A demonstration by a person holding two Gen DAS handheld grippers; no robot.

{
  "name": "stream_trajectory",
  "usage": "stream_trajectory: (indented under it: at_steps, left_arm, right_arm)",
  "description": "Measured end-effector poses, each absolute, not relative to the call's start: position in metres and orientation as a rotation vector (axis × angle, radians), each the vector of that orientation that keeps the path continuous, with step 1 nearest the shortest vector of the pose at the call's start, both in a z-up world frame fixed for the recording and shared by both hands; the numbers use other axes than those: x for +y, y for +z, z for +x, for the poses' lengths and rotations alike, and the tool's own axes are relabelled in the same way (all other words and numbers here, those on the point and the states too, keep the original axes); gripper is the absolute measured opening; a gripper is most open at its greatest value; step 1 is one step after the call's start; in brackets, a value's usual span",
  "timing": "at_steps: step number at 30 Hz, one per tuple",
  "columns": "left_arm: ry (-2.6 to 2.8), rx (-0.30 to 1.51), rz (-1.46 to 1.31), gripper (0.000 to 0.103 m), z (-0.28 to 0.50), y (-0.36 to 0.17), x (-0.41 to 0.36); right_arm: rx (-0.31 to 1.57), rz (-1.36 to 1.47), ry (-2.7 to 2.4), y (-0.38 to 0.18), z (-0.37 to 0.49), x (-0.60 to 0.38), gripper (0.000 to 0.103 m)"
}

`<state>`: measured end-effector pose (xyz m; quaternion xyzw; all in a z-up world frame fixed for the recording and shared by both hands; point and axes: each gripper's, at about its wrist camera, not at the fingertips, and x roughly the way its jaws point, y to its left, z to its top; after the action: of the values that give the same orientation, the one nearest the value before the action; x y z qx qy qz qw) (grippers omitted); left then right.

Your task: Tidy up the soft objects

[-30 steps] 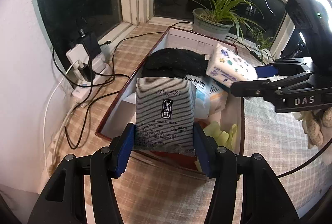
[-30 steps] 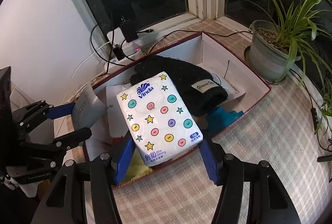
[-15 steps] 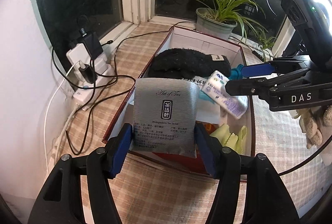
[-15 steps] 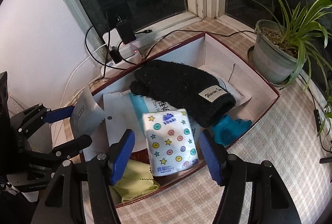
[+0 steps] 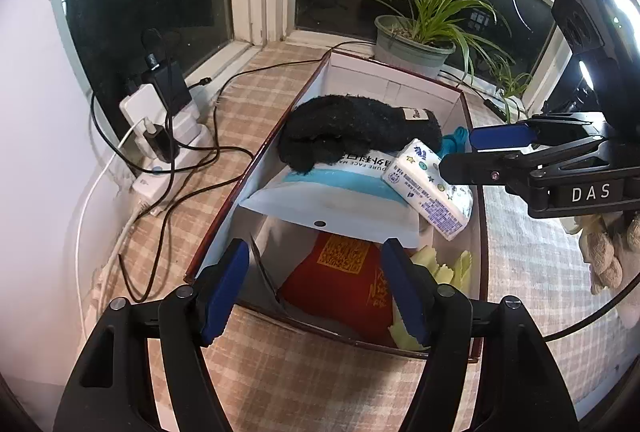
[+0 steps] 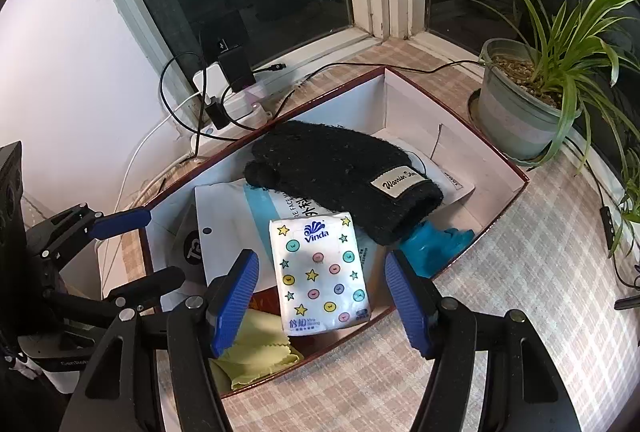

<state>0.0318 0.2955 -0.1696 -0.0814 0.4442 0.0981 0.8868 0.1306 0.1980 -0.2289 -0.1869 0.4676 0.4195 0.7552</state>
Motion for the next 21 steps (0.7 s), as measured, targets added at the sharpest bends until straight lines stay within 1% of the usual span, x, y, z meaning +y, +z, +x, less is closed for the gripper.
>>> stream_trajectory:
  at_steps: [21]
  left_arm:
    - [0.267, 0.876, -0.17, 0.069, 0.012, -0.15, 0.277]
  right_arm:
    - [0.976, -0.431, 0.93, -0.219, 0.115, 0.177, 0.063]
